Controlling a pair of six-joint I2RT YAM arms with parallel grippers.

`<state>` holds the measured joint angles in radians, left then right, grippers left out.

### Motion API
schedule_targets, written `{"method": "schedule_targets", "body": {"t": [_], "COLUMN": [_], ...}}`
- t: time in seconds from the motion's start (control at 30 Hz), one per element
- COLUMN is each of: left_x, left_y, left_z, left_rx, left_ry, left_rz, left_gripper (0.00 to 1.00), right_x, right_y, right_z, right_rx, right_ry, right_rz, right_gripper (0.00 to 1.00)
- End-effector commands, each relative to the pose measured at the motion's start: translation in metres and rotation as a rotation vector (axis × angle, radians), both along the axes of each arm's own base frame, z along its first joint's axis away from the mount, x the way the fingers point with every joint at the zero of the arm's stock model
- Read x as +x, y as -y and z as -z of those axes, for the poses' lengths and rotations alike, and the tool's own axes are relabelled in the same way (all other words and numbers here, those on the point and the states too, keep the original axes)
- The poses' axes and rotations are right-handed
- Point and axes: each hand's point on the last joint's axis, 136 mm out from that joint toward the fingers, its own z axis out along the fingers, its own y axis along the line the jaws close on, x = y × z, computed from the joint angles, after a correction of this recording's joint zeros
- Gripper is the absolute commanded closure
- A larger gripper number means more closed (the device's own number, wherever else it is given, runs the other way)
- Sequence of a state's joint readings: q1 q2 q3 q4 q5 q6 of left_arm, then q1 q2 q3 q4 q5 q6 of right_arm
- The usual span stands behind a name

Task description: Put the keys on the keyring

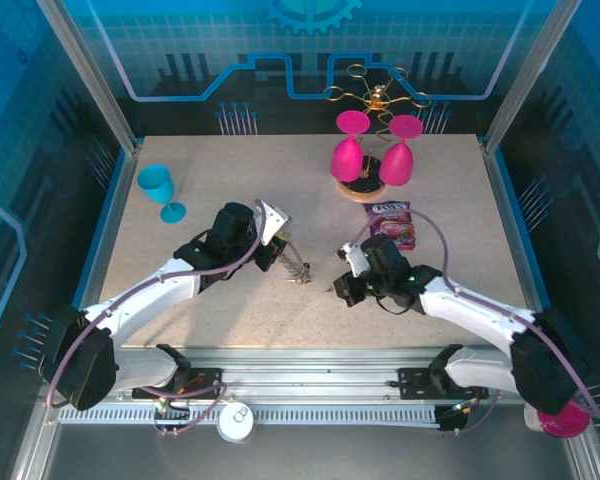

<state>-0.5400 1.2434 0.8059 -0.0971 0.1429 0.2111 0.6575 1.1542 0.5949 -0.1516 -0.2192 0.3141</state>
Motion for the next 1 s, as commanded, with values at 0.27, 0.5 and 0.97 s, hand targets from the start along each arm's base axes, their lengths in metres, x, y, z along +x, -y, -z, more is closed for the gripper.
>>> {"method": "schedule_targets", "body": {"t": [0.27,0.5,0.97], "left_x": [-0.036,-0.063,-0.073], "left_y": [0.037,0.047,0.056], "left_z": [-0.025,-0.022,-0.019], "left_rx": [-0.083,-0.144,-0.221], "left_ry": [0.191,0.181,0.100], "left_rz": [0.334,0.476,0.510], "left_gripper": [1.00,1.00,1.00], "right_x": [-0.001,-0.010,-0.003], "right_y": [-0.017,-0.023,-0.045], "right_z": [-0.071,-0.096,-0.114], "right_rx": [0.179,0.229,0.228], "right_ry": [0.473,0.691,0.826], "right_rz": [-0.226,-0.321,-0.414], "right_gripper": [1.00,1.00,1.00]}}
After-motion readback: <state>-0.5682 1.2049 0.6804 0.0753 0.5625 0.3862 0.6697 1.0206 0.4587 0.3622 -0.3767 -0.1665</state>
